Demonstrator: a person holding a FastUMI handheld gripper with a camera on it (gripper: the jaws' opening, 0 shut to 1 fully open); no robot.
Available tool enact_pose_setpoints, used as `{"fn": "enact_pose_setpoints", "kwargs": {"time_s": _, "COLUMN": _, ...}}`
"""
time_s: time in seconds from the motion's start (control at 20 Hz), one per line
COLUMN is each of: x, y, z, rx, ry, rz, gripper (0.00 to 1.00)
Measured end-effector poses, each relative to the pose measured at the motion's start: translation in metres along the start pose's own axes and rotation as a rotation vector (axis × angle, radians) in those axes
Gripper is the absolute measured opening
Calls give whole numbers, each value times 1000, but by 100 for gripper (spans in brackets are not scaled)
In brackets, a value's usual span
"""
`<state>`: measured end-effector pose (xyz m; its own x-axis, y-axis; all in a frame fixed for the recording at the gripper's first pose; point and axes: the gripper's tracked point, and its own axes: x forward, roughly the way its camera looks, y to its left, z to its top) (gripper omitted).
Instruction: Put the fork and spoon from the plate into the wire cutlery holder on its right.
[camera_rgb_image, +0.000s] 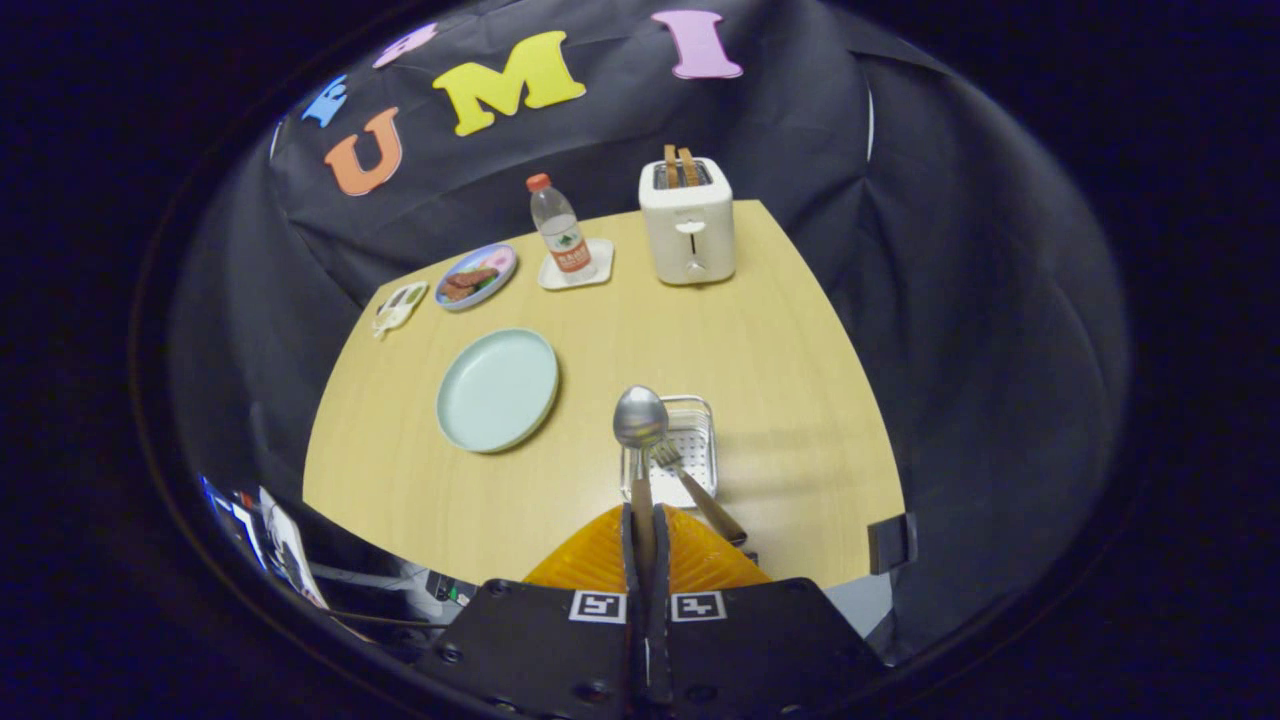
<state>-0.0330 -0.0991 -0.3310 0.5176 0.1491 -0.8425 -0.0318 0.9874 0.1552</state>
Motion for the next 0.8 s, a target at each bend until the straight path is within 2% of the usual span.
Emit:
{"fn": "enact_pose_setpoints", "kwargs": {"time_s": 0.4, "x": 8, "y": 3, "z": 7, "rx": 30, "ry": 110, "rz": -1, "gripper": 2}}
{"fn": "enact_pose_setpoints", "kwargs": {"time_s": 0.6, "x": 15, "y": 3, "z": 16, "rx": 35, "ry": 177, "rz": -66, "gripper": 3}}
{"fn": "enact_pose_setpoints", "kwargs": {"time_s": 0.8, "x": 23, "y": 16, "z": 17, "rx": 51, "ry": 246, "rz": -64, "gripper": 7}}
